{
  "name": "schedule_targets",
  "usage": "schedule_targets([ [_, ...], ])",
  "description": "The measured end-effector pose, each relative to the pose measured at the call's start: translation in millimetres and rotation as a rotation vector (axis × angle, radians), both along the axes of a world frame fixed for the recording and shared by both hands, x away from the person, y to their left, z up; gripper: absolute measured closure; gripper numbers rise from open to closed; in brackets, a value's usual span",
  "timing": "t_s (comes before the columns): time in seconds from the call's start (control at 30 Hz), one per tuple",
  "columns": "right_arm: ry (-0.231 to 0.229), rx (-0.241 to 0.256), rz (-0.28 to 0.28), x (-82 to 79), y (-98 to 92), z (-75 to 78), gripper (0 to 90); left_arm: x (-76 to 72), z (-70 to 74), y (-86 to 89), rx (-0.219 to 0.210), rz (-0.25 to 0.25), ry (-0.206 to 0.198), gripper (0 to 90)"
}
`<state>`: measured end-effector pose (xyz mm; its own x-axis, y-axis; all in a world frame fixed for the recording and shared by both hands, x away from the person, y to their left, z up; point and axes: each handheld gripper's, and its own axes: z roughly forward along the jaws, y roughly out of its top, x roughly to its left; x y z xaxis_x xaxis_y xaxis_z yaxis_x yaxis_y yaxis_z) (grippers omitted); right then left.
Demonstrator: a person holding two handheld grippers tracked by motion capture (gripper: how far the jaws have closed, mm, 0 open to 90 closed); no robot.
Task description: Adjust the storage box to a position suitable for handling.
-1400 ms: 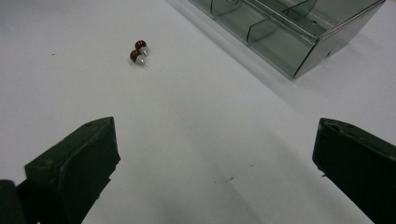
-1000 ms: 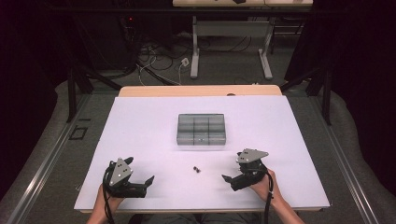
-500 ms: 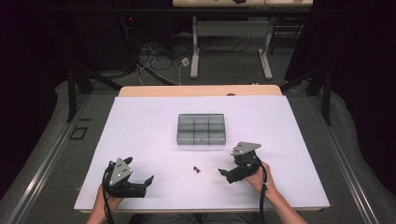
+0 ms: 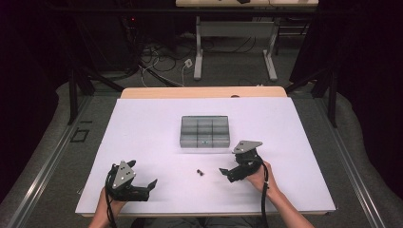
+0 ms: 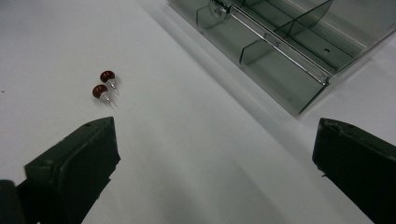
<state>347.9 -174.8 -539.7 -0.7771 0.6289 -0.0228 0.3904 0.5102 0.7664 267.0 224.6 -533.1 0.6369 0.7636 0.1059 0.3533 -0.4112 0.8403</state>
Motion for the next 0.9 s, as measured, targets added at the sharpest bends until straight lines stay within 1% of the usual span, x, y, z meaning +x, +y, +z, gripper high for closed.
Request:
schedule_targets([
  [0.07, -0.008, -0.004, 0.001, 2.9, 1.9, 1.3, 0.0, -0.2, 0.5, 0.4, 0.004, 0.002, -0.005, 0.2],
  [0.17, -0.002, -0.005, 0.001, 5.6, 2.0, 2.7, 0.0, -0.3, 0.2, 0.3, -0.003, 0.003, 0.000, 0.1],
  [0.23, 0.000, 0.012, -0.005, 10.5, 2.3, 3.2, 0.0, 0.0, 0.1, 0.8, -0.001, 0.001, 0.001, 0.2],
  [0.3, 0.004, 0.017, -0.005, 11.6, 2.4, 3.2, 0.0, 0.0, 0.1, 0.9, 0.000, 0.000, 0.001, 0.2],
  [0.37, 0.017, 0.028, -0.002, 14.6, 2.1, 4.9, 0.0, -0.1, -0.2, 0.9, 0.001, 0.000, 0.004, 0.1],
  [0.4, 0.017, 0.028, -0.002, 14.6, 2.1, 4.9, 0.0, -0.2, -0.3, 0.9, 0.002, 0.000, 0.005, 0.1],
  [0.43, 0.007, 0.039, -0.012, 15.3, 2.6, 4.8, 0.0, -0.1, -0.2, 1.2, 0.006, -0.003, 0.005, 0.2],
  [0.47, 0.015, 0.038, -0.006, 15.9, 2.1, 5.9, 0.0, 0.0, -0.3, 1.1, 0.004, -0.002, 0.006, 0.1],
  [0.6, 0.012, 0.043, -0.007, 18.7, 3.7, 6.3, 0.0, 0.0, -0.6, 0.4, 0.003, 0.000, 0.009, 0.1],
  [0.63, 0.004, 0.064, -0.010, 19.7, 5.4, 5.0, 0.0, -0.1, -0.6, 0.3, 0.004, -0.002, 0.009, 0.1],
  [0.67, 0.021, 0.046, 0.000, 21.3, 6.6, 6.8, 0.0, -0.1, -0.4, 0.7, 0.008, -0.004, 0.007, 0.2],
  [0.77, 0.021, 0.043, 0.007, 23.4, 8.3, 8.3, 0.0, 0.0, -0.4, 1.2, 0.009, -0.002, 0.007, 0.2],
  [0.8, 0.017, 0.050, 0.005, 24.1, 9.6, 8.9, 0.0, -0.1, -0.4, 1.3, 0.008, -0.001, 0.008, 0.1],
  [0.87, 0.017, 0.041, 0.010, 26.2, 11.4, 11.6, 0.1, -0.4, -0.7, 1.2, 0.002, 0.003, 0.011, 0.2],
  [0.9, 0.015, 0.047, 0.012, 28.7, 13.4, 13.0, 0.7, -0.4, -0.9, 1.2, 0.004, 0.003, 0.011, 0.2],
])
